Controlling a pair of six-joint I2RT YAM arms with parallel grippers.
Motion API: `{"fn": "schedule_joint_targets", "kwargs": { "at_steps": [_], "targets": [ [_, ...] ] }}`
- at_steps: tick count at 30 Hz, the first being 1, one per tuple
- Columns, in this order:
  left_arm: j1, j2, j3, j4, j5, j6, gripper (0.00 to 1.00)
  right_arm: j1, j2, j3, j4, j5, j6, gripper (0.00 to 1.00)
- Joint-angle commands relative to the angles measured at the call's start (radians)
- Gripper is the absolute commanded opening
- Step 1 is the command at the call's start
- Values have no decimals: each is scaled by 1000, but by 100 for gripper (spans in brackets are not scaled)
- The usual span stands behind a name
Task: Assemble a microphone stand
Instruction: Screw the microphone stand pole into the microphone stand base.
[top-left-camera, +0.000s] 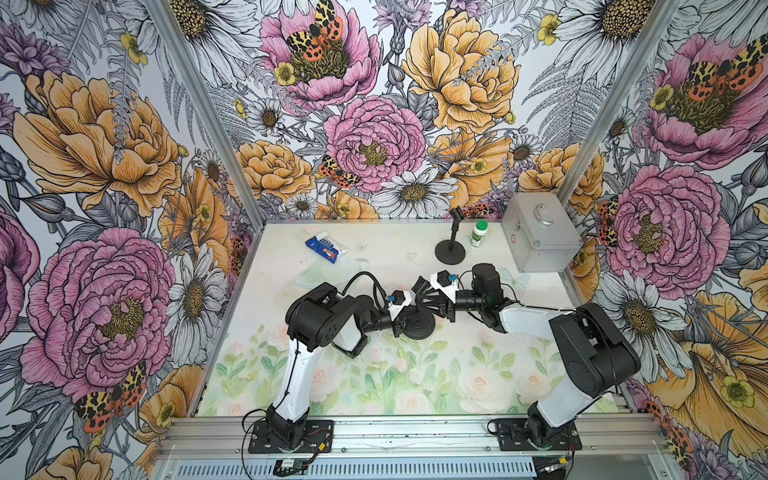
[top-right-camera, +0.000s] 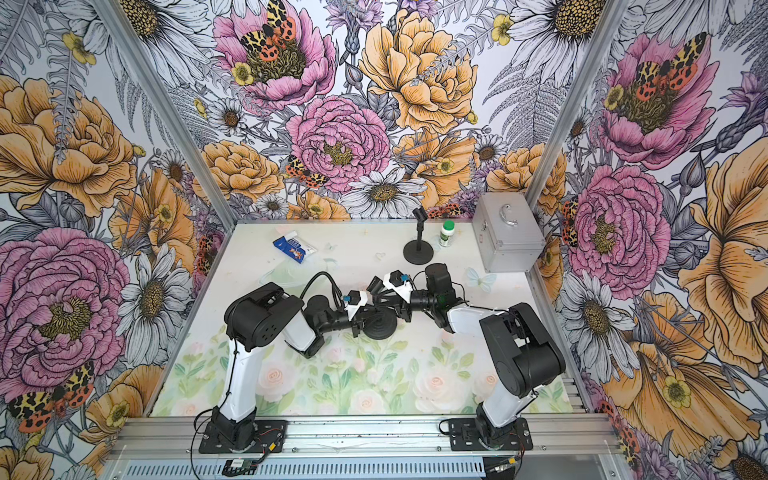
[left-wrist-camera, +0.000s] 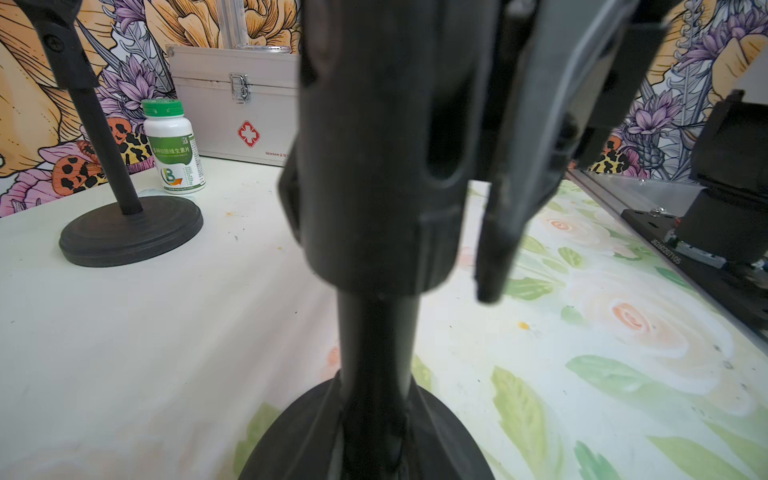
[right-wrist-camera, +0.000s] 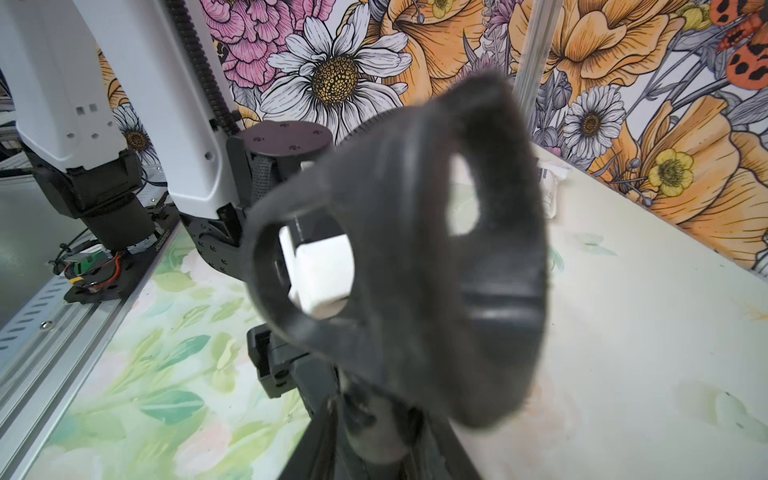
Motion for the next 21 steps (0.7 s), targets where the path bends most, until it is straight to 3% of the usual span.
{"fn": "schedule_joint_targets", "kwargs": {
  "at_steps": [1,12,21],
  "targets": [
    [1,13,-9,8,20,5,17,-9,22,51,-86,-58,-39,32],
    [0,13,-9,9,17,5,18,7,88,130,-100,-99,17,34],
    [0,13,-9,7,17,4,19,20,54,117,-91,1,2,13]
  ]
}}
